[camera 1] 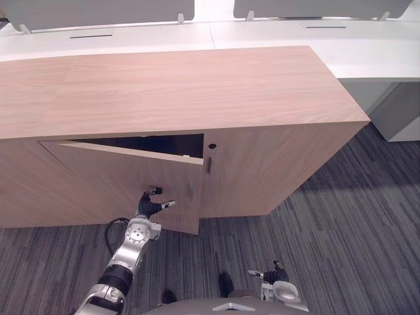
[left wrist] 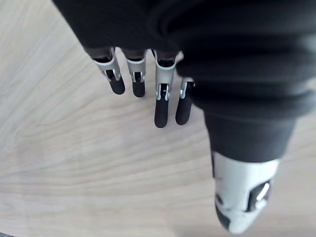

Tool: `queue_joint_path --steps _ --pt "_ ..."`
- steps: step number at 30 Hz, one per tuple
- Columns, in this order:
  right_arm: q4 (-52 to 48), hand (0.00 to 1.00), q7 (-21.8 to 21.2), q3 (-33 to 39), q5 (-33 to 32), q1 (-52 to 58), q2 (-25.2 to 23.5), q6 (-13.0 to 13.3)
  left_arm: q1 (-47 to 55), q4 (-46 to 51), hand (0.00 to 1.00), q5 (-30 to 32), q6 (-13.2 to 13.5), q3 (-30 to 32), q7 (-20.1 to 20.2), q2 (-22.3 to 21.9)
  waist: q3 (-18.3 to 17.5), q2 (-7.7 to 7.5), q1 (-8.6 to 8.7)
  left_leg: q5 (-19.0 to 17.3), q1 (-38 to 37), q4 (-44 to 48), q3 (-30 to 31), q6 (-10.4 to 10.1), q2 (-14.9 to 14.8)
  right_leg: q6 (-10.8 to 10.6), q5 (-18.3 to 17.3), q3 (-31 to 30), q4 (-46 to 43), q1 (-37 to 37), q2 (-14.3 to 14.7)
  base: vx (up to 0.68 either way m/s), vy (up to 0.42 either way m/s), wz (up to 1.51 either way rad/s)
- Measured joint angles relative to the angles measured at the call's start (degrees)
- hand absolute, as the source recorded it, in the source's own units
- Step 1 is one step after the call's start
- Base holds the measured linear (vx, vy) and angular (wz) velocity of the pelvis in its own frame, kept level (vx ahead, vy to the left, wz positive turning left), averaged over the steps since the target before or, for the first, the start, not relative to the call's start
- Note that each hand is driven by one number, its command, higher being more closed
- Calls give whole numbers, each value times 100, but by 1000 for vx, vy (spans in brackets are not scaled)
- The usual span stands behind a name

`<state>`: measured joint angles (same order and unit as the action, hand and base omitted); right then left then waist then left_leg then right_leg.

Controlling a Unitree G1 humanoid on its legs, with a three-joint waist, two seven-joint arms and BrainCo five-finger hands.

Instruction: Walk over to the cabinet, pick up the folder, carry it to the office cabinet, place the folder inside the office cabinet, then close the office cabinet door

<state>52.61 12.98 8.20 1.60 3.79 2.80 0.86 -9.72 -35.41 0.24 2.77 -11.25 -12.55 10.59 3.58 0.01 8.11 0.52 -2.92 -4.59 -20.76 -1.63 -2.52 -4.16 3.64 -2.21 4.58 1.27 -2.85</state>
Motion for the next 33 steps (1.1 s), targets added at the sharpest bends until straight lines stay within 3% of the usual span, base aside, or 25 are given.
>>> queue_joint_path --steps 8,13,20,26,33 --pt "4 0 6 112 -10 -4 10 11 -172 -148 0 7 -1 -10 -1 5 22 3 86 -7 -17 0 8 -4 -2 0 -2 14 0 -23 2 -8 -6 0" --pt "15 0 10 148 -18 -6 46 10 307 -140 0 -17 9 1 26 -71 22 2 68 -5 -65 3 28 -3 6 2 1 -8 0 -61 10 -29 -18 -1" --pt "250 0 10 149 -15 3 121 -10 1452 -239 0 -131 12 415 208 -289 34 -97 -223 1 -106 5 432 7 109 -23 -6 -19 29 -132 -47 -43 -9 7" --pt "423 0 1 147 -16 -23 55 -12 1709 -1727 0 -113 -39 1120 306 -292 -62 -244 -440 0 -115 5 696 17 262 -114 33 -11 39 -131 -183 -49 17 2" --pt "551 0 -38 143 -10 -128 48 -73 1823 -2196 0 6 -43 1569 421 -287 -115 -287 -526 16 -121 2 731 45 409 -150 56 5 34 -143 -340 -56 19 2"
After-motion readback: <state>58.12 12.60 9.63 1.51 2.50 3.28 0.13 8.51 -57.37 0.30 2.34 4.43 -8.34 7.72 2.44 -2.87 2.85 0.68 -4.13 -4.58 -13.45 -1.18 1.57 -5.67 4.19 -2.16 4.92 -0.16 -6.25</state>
